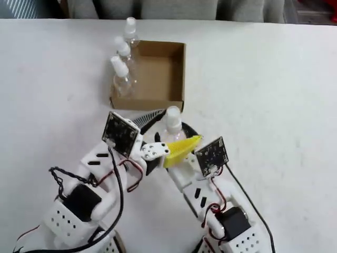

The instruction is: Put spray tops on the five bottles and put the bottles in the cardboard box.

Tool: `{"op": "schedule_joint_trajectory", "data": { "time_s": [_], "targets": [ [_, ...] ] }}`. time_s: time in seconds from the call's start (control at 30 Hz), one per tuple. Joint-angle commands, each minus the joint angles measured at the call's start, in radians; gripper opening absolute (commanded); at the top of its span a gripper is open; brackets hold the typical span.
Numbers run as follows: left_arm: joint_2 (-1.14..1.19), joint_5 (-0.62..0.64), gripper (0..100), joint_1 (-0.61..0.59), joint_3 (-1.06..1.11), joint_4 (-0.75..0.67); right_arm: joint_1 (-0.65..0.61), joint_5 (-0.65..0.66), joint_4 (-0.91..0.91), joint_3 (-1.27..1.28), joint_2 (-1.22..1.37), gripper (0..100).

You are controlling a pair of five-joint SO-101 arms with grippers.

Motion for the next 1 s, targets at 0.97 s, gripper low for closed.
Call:
{"op": "schedule_joint_trajectory", "data": {
  "time_s": [0.97],
  "targets": [
    [-0.013,-0.003,34,0.002,-0.448,0.368,0.012,0.012,-0.007,-0.012,-0.005,1.6]
  ]
}}
